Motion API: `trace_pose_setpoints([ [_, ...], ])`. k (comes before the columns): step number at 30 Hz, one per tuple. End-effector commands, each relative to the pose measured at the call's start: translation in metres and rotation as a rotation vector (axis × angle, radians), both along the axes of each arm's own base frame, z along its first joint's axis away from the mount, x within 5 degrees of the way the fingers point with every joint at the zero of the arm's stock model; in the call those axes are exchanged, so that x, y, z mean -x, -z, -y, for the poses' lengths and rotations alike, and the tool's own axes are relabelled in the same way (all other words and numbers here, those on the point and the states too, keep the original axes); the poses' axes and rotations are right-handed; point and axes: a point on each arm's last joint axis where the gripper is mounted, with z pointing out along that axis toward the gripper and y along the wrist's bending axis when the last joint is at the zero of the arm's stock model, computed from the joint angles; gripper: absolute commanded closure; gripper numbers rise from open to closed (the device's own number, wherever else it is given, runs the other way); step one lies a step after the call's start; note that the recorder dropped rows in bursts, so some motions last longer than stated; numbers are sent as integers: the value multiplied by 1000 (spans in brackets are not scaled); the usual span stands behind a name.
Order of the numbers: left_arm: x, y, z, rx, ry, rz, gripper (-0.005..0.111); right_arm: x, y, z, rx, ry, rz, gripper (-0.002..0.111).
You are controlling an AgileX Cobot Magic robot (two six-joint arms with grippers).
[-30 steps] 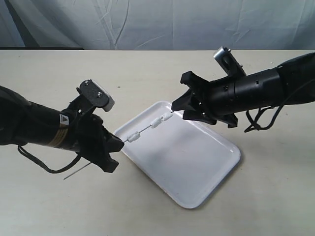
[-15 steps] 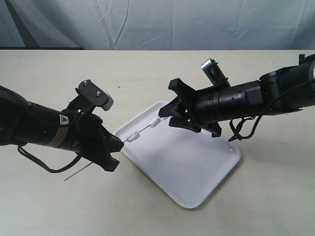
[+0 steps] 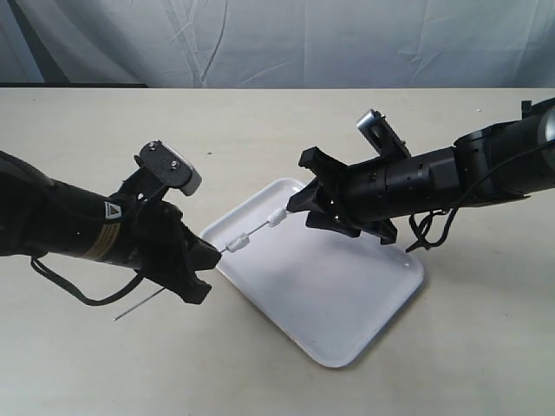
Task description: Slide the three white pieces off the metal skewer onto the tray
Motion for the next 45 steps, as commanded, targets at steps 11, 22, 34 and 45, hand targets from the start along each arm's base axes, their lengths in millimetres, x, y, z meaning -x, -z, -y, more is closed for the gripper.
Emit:
trace_pose_setpoints([
  [11, 6, -8, 3, 46, 32, -7, 107, -1, 1, 1, 10, 2, 10, 70],
  [22, 11, -3, 0, 32, 26, -24, 107, -2, 2, 2, 31, 13, 16, 85],
  [34, 9, -2, -1, 15, 13, -9, 107, -1, 2, 2, 26, 9, 15, 90],
  [45, 18, 8, -7, -10, -4, -47, 107, -3, 4, 5, 57, 31, 20, 90],
])
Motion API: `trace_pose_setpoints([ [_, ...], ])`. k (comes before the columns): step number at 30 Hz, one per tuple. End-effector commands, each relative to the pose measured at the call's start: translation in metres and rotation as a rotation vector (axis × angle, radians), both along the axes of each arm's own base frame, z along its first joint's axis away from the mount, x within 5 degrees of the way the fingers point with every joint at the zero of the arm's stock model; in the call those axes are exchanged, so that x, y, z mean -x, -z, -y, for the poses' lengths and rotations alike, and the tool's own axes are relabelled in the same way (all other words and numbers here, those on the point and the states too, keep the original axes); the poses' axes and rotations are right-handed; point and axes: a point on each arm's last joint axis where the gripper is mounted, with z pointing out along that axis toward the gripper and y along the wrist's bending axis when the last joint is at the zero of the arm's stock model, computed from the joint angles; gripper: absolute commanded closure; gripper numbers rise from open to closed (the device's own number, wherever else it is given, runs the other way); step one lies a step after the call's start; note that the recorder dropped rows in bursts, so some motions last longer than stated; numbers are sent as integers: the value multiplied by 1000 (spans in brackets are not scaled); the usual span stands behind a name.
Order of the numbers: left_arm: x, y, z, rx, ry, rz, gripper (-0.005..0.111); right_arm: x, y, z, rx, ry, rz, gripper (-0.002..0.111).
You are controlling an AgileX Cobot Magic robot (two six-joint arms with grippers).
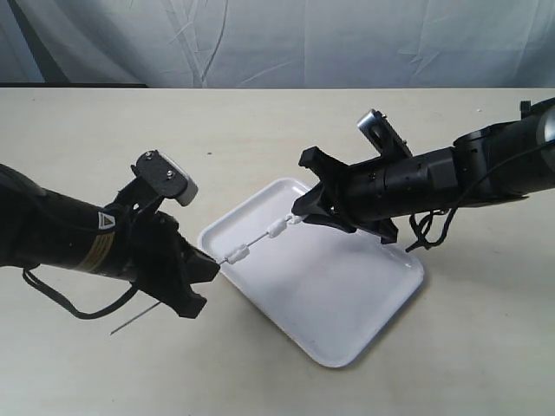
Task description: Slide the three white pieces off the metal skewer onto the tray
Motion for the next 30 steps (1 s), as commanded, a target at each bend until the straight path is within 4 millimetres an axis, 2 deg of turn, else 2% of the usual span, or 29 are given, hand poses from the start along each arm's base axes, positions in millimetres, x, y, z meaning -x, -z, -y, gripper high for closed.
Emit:
trace_pose_setpoints([
  [1, 9, 8, -5, -27, -18, -25, 107, -2, 3, 4, 42, 8, 15, 90],
  [10, 13, 10, -7, -23, -39, -58, 107, -3, 5, 6, 68, 26, 18, 90],
  [15, 21, 18, -14, -61, -59, -73, 107, -7, 9, 13, 151, 82, 31, 90],
  [23, 16, 20, -19, -111, -116, -35, 107, -13, 4, 12, 154, 89, 55, 90],
  [30, 2, 7, -11, -75, -112, 13, 107, 3, 5, -16, 156, -1, 63, 90],
])
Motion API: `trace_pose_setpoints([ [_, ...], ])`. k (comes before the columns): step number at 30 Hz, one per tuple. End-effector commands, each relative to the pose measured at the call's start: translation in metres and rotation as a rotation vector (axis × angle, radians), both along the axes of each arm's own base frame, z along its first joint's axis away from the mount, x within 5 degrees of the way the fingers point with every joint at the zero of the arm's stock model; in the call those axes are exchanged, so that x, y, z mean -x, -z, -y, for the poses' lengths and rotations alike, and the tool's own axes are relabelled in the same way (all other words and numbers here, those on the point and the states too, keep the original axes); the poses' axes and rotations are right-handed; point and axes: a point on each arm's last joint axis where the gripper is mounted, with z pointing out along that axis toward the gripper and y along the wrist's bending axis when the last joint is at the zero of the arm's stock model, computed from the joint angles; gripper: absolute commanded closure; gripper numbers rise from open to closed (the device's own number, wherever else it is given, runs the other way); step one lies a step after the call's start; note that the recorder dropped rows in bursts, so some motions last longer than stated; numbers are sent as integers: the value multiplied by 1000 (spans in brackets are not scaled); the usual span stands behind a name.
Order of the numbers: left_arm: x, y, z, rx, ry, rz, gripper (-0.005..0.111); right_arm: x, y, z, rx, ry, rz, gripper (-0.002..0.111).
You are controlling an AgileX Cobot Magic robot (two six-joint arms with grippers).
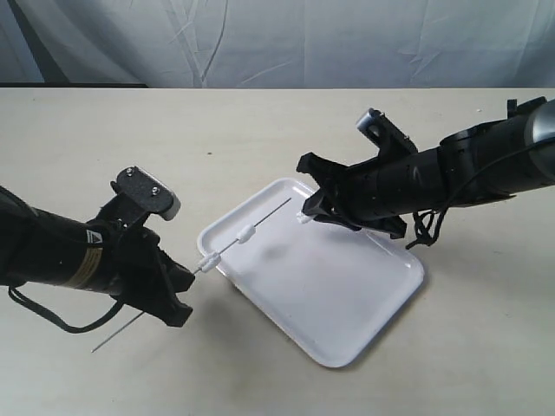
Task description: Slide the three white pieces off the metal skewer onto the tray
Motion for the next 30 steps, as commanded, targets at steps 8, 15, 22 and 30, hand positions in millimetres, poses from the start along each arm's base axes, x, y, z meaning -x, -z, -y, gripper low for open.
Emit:
trace_pose_setpoints([
  [8, -5, -7, 2, 7, -14, 31, 107, 6, -1, -13, -3, -48, 8, 74],
  [15, -11, -12, 5, 21, -12, 52, 107, 13, -7, -22, -110, -127, -16, 71],
  [22, -12, -13, 10, 47, 15, 35, 107, 16, -8, -26, -127, -153, -20, 71],
  [30, -12, 4, 15, 57, 50, -39, 107, 16, -7, -26, -107, -143, -16, 71],
])
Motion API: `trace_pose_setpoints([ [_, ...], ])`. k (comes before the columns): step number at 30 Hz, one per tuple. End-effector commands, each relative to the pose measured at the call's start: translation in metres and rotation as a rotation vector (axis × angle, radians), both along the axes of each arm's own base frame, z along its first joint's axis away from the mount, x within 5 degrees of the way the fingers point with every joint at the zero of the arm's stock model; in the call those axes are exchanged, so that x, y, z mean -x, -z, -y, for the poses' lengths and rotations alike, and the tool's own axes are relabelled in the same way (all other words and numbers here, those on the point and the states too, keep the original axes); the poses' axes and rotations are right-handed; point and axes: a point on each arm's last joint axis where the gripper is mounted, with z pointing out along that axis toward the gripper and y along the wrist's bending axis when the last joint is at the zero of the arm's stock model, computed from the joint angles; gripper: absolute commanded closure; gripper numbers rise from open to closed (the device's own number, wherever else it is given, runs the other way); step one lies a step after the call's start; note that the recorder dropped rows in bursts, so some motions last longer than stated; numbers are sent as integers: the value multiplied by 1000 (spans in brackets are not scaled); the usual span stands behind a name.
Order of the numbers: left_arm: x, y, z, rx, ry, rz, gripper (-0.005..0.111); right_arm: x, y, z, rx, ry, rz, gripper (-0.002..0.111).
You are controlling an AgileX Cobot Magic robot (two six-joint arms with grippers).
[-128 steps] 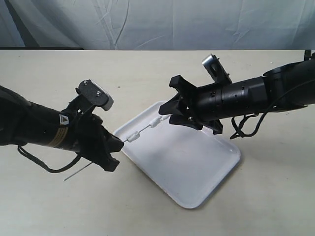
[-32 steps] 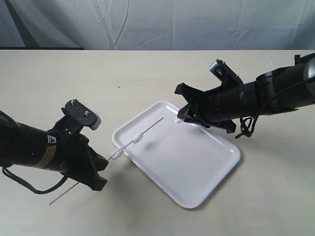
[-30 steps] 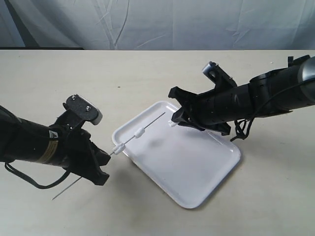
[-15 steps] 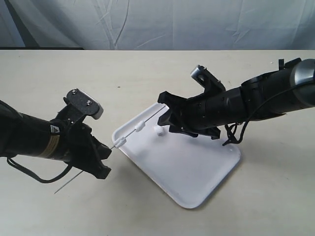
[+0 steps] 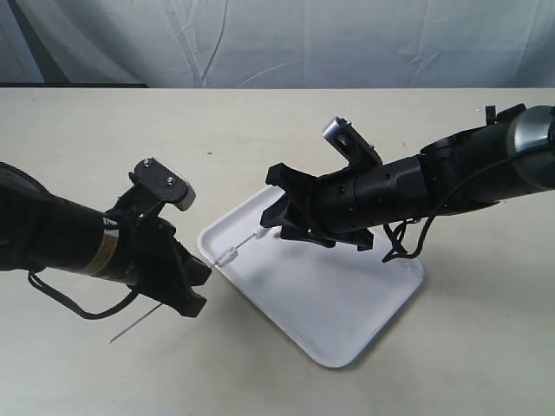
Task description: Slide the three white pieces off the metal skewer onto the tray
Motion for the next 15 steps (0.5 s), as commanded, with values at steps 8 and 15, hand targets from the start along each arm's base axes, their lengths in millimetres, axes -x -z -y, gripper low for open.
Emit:
trace_pose_setpoints([
  [8, -5, -4, 9, 53, 23, -8, 107, -3, 1, 1, 29, 14, 18, 71],
  [15, -3, -5, 12, 87, 41, -26, 107, -3, 1, 2, 36, 19, 20, 71],
])
